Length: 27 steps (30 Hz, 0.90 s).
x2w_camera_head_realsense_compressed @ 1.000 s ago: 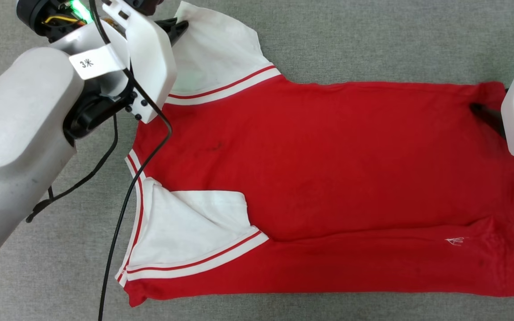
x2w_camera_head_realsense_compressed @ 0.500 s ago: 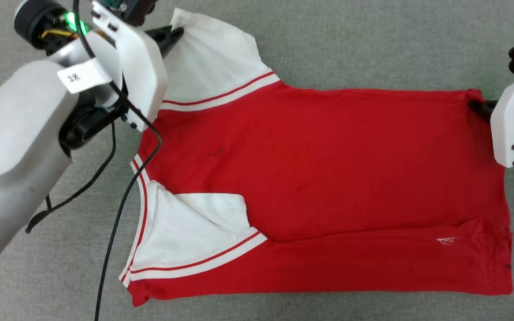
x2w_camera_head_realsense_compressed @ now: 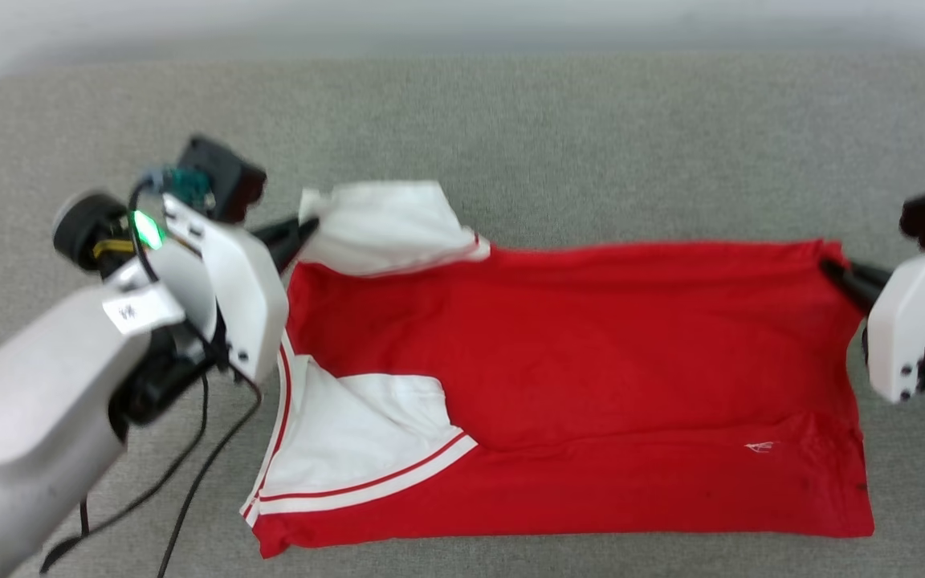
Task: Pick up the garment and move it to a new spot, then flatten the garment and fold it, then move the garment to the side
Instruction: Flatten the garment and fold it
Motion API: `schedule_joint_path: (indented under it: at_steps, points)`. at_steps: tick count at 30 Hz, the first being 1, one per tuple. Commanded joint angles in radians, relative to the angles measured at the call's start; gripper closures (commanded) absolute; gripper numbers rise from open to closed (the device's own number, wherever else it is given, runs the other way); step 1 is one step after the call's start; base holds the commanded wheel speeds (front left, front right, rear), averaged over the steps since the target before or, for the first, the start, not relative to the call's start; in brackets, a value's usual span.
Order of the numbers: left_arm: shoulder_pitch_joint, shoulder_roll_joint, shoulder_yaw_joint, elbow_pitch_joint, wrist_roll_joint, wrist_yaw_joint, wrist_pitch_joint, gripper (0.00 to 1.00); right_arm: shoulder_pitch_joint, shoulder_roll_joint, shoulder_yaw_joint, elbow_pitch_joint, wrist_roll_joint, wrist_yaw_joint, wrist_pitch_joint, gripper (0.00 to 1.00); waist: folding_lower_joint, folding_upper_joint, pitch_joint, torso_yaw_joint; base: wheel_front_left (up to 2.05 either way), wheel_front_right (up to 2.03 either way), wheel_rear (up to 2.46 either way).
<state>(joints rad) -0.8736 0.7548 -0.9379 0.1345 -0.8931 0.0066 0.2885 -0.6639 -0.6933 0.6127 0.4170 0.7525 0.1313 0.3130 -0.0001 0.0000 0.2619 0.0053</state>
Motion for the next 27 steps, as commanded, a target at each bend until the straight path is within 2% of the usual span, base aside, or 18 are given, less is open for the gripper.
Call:
schedule_joint_path:
  at_steps: [1,14,23,27]
  points:
    - [0.027,0.009,-0.003,-0.011,-0.004,0.011,-0.008,1.0,0.025,-0.002,-0.007,-0.01,-0.005,-0.001,-0.013,1.0,0.0001,0.0,-0.025,0.003,0.0,0.0,0.0]
    - [0.316,0.073,-0.043,-0.122,-0.077,0.125,-0.073,1.0,0.321,0.014,-0.12,-0.113,-0.031,-0.001,-0.069,1.0,0.0001,0.0,-0.106,0.001,0.0,0.0,0.0]
    - [0.419,0.058,-0.079,-0.099,-0.09,0.159,-0.1,1.0,0.511,0.065,-0.232,-0.182,-0.036,-0.001,-0.068,1.0,0.0001,0.0,-0.109,0.007,0.0,0.0,0.0]
    - [0.434,0.046,-0.083,-0.073,-0.095,0.161,-0.108,1.0,0.574,0.088,-0.27,-0.199,-0.05,-0.001,-0.057,1.0,0.0001,0.0,-0.103,0.009,0.0,0.0,0.0]
